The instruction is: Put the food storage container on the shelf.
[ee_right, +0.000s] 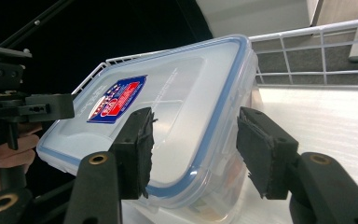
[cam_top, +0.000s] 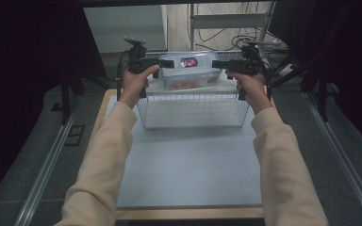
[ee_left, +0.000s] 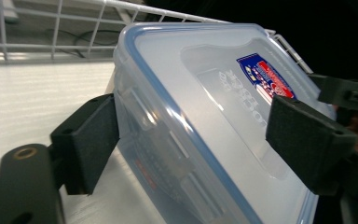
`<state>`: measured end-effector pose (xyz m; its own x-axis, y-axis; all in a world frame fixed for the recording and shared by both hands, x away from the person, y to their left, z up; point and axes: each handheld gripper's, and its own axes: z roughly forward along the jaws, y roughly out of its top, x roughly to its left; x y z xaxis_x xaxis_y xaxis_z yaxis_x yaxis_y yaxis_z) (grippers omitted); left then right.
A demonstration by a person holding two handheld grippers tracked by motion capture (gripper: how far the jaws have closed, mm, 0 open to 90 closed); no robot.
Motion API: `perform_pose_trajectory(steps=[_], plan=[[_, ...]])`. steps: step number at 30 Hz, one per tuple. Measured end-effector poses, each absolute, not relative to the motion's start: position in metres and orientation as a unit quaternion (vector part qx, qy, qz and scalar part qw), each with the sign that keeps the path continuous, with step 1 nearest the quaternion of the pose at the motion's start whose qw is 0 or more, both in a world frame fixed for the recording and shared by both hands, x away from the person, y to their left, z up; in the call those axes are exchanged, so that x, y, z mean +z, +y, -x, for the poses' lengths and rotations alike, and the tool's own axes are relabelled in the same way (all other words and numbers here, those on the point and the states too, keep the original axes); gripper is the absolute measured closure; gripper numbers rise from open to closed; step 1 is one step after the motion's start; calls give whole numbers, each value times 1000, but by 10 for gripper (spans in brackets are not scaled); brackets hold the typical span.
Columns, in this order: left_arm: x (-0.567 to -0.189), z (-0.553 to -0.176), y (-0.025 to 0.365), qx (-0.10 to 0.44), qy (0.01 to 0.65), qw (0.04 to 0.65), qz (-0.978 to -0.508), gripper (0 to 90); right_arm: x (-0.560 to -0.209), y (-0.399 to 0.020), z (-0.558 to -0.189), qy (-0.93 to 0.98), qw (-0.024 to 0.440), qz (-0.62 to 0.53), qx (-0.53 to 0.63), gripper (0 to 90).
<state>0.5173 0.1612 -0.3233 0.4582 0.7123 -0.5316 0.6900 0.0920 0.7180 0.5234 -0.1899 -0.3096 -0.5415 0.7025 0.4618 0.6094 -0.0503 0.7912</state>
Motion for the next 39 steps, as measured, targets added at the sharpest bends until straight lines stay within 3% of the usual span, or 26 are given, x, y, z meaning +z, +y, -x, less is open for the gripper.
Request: perform_pose_trajectory(steps=[3,12,24,33,39], plan=[[-318,-512,155,42,517,512,-685,153,-308,-191,-520,689,52,-472,548,438],[-305,-495,159,63,497,535,-680,146,-302,-197,-507,694,73,-452,556,390],[-298,-434,167,72,457,564,-684,146,-301,-215,-468,712,92,-412,561,344],[-326,-377,174,49,434,572,-694,151,-319,-231,-419,733,88,-370,565,315],[-362,-341,177,40,426,563,-707,154,-350,-238,-376,751,93,-337,560,288]])
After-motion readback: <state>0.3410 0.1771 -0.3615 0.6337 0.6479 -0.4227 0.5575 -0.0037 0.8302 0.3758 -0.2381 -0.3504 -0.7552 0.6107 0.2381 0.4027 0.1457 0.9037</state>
